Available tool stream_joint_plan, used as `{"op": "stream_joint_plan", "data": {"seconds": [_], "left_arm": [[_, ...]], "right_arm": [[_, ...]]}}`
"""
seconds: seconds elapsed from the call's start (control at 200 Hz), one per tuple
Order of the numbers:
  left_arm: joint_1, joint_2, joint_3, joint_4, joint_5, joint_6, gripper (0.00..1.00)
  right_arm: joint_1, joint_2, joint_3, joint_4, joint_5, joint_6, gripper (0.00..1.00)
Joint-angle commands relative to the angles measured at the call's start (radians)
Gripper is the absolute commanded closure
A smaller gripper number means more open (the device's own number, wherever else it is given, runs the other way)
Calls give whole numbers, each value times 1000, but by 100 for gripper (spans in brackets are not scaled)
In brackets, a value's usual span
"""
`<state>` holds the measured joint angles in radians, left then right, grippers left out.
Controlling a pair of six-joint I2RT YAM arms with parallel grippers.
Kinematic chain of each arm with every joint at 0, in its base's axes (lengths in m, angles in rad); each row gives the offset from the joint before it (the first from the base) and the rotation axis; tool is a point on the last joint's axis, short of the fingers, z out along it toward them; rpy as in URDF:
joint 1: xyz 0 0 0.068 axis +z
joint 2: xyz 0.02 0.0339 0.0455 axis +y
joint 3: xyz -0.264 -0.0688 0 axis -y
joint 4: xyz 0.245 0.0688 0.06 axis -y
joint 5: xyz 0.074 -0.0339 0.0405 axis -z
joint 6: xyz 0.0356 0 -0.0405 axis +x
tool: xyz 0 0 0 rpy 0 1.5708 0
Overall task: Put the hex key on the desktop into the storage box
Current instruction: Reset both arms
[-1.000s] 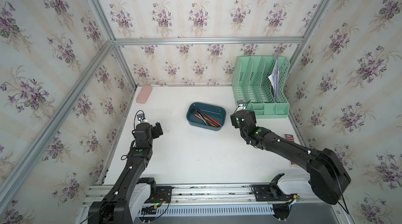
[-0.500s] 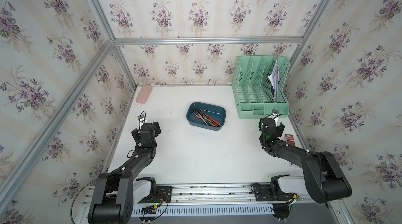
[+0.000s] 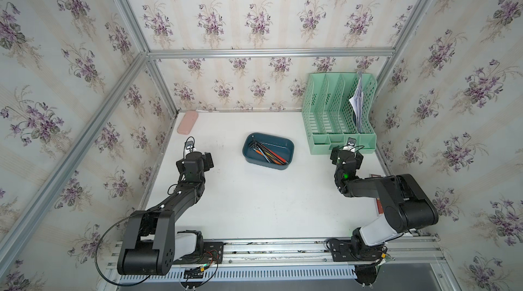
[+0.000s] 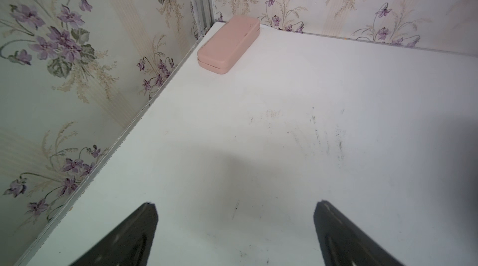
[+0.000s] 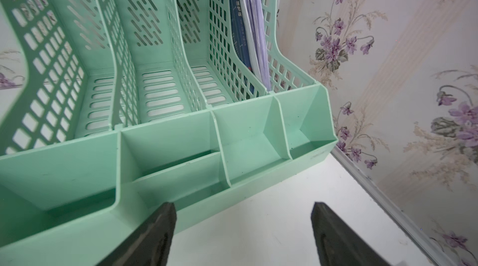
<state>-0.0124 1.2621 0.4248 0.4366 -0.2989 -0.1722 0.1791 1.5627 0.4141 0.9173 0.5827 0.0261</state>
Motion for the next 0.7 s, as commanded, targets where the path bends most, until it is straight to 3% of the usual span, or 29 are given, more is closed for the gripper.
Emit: {"op": "stream_joint_plan", "data": {"seconds": [0.0,0.085,0.145,0.29,0.38,0.455,0.509,0.564,0.694], "left_arm": [[-1,-1,-42,131,4,70,1],[-1,48,-81,269,-13,77,1],[-4,105,-94,373,24,109,1],[-9,141,-27,276,118,148,1],[-38,273,-28,420,71,195,1],[-54,226,1,285,63,174,1],[-56,253,-16,374,54,194,1],[-54,231,0,296,65,178,1],[-51,241,-6,329,66,186,1]], "right_arm": [[-16,-19,-24,80,-100,-11,14],[-30,-31,-42,96,-124,1,13],[-38,-36,-48,102,-134,9,6],[-49,-47,-81,145,-154,16,0],[-50,-50,-88,156,-160,17,0],[-52,-51,-89,156,-160,17,0],[-52,-49,-88,157,-161,17,0],[-54,-52,-95,166,-164,20,0],[-75,-63,-141,229,-254,16,2]]}}
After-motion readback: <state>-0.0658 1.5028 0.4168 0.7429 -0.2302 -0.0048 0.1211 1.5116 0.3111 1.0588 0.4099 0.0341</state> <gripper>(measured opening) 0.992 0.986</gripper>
